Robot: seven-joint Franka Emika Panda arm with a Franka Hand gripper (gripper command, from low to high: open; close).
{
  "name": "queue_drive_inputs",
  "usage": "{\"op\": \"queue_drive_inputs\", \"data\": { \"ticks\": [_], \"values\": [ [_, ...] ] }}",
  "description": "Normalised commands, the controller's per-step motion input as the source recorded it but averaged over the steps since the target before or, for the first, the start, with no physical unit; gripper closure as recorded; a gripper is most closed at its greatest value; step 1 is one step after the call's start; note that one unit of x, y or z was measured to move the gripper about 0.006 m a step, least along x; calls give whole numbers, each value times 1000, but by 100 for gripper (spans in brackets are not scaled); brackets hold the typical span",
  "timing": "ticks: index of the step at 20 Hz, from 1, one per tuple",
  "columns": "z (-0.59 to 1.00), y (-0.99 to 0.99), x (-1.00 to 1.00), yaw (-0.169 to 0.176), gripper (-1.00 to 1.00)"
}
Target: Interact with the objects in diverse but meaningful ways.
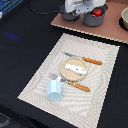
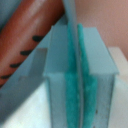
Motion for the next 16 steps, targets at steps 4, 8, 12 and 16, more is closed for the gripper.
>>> {"op": "queue_drive_inputs", "data": {
  "ticks": [4, 8, 12, 16],
  "values": [
    [1000, -311, -46, 0, 100],
    [916, -439, -66, -2, 100],
    [461, -537, -157, -1, 100],
    [76, -734, -344, 0, 100]
  ]
}}
